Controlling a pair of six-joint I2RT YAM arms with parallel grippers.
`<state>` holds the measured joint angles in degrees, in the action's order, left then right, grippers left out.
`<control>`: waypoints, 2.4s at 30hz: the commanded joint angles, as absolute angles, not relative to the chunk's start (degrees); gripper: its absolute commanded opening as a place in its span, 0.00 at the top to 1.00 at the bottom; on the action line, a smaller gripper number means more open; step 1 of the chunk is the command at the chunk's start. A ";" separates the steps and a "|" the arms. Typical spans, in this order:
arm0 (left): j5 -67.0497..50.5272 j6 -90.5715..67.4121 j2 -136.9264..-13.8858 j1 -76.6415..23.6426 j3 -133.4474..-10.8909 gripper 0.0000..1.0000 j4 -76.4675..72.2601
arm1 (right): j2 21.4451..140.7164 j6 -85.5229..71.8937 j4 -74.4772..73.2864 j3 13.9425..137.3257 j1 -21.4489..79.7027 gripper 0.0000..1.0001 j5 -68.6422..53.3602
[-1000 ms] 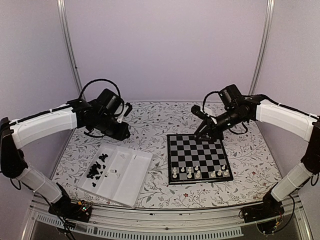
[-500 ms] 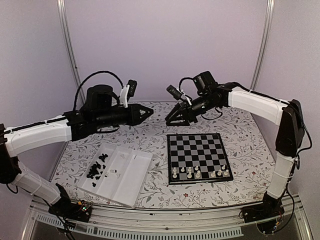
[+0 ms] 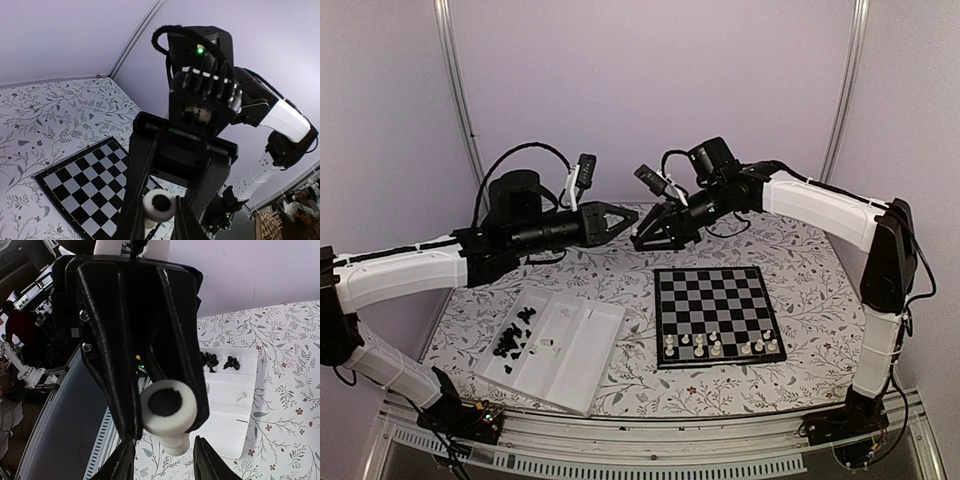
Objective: Set up the chess pieces on the board
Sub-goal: Adjust the chess piece at the center of the board.
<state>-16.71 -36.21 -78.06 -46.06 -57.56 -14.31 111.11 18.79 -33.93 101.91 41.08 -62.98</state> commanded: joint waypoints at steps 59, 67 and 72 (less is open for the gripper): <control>47.99 62.66 -84.94 -80.01 -59.54 0.53 6.40 | 118.28 41.46 -69.03 102.07 46.41 0.97 -57.56; 47.48 63.43 -87.81 -79.52 -60.40 0.53 7.80 | 118.69 41.54 -69.68 102.81 46.93 0.96 -58.09; 47.82 66.80 -88.77 -79.52 -59.33 0.52 3.44 | 119.06 41.24 -69.78 103.24 47.56 0.96 -58.14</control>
<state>48.01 63.55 -88.03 -80.07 -59.09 7.27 118.02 40.05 -68.49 101.30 46.63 -56.27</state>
